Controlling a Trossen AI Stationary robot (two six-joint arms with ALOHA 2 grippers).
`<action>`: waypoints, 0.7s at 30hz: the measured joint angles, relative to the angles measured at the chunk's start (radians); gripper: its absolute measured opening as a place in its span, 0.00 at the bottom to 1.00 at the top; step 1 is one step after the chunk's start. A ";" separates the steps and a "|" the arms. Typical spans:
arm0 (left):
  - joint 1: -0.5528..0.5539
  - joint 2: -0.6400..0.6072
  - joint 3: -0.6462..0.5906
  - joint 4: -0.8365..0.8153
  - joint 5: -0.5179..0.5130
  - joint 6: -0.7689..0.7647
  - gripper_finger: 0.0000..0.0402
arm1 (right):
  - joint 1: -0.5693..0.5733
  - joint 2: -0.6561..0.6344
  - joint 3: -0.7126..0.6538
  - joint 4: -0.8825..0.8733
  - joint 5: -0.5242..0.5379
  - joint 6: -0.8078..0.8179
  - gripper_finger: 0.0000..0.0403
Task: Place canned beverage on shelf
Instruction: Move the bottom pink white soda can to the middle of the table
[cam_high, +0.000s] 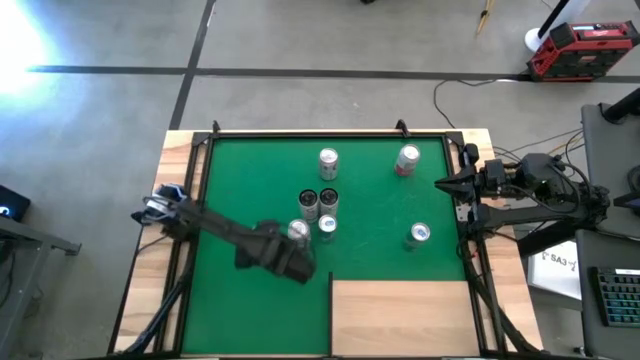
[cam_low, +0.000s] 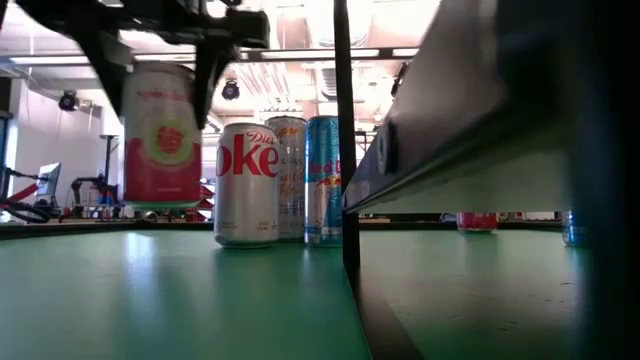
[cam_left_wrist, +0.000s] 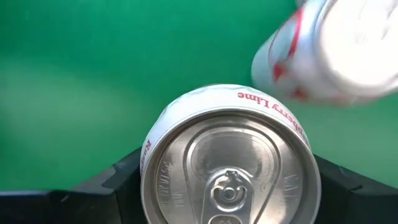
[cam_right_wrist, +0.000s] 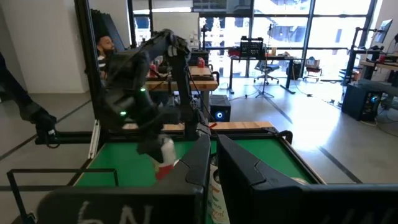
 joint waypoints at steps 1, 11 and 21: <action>0.019 -0.004 0.000 -0.008 -0.003 0.030 0.68 | 0.000 0.000 0.000 0.000 0.000 0.000 0.06; 0.146 -0.093 -0.050 -0.043 -0.052 0.108 0.70 | 0.000 0.000 0.000 0.000 0.000 0.000 0.06; 0.298 -0.208 -0.166 0.090 -0.075 0.310 0.71 | 0.000 0.000 0.000 0.000 0.000 0.000 0.06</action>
